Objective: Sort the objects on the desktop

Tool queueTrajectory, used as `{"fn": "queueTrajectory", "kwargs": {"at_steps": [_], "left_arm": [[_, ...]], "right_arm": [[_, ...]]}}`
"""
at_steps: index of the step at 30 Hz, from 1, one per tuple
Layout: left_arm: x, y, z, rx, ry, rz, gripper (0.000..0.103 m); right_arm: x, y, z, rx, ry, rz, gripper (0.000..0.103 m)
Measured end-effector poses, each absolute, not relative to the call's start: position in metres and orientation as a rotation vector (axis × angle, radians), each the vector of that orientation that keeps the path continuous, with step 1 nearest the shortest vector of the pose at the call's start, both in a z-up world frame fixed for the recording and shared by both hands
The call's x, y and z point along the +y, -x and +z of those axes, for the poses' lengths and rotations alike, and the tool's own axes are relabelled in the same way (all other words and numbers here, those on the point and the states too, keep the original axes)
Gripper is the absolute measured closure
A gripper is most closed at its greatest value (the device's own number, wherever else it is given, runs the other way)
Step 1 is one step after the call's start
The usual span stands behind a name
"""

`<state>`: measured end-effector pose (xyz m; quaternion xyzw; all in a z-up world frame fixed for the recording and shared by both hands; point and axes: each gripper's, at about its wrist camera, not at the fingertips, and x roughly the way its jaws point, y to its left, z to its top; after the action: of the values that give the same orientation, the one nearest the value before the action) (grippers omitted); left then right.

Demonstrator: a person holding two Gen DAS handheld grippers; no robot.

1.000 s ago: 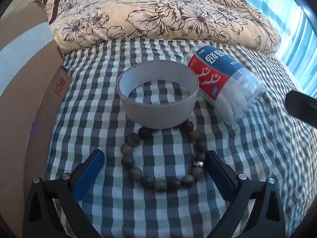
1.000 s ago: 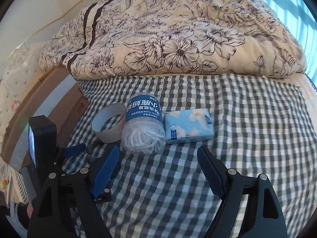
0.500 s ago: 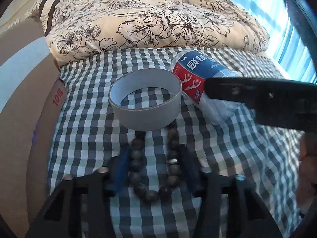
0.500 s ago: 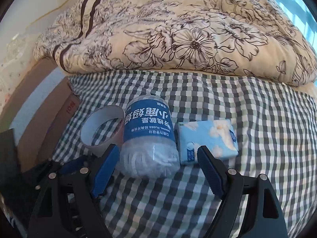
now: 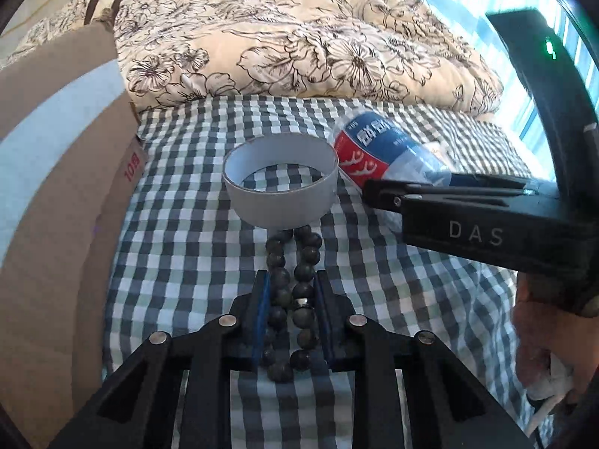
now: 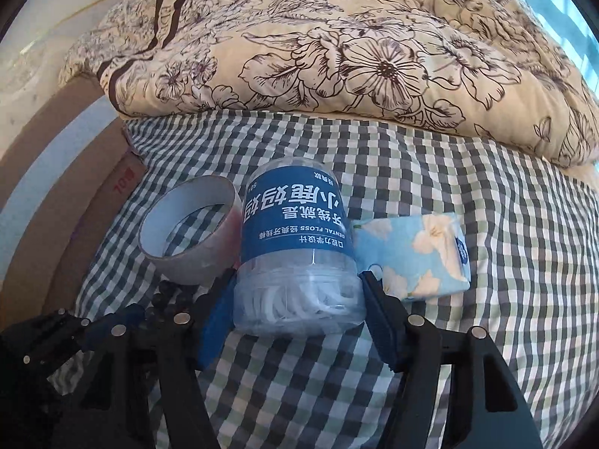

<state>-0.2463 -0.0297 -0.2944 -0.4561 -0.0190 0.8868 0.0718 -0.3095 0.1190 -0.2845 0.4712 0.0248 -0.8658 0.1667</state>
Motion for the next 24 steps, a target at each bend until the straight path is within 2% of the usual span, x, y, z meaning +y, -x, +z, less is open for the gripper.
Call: {"fn": "queueTrajectory", "kwargs": {"at_steps": [10, 24], "left_arm": [[-0.025, 0.231, -0.283, -0.063, 1.371, 2.666, 0.093], [-0.023, 0.192, -0.225, -0.067, 1.258, 2.729, 0.093]], "right_arm": [[0.149, 0.277, -0.27, -0.088, -1.321, -2.492, 0.039], [0.178, 0.223, -0.22, -0.231, -1.211, -2.544, 0.039]]}}
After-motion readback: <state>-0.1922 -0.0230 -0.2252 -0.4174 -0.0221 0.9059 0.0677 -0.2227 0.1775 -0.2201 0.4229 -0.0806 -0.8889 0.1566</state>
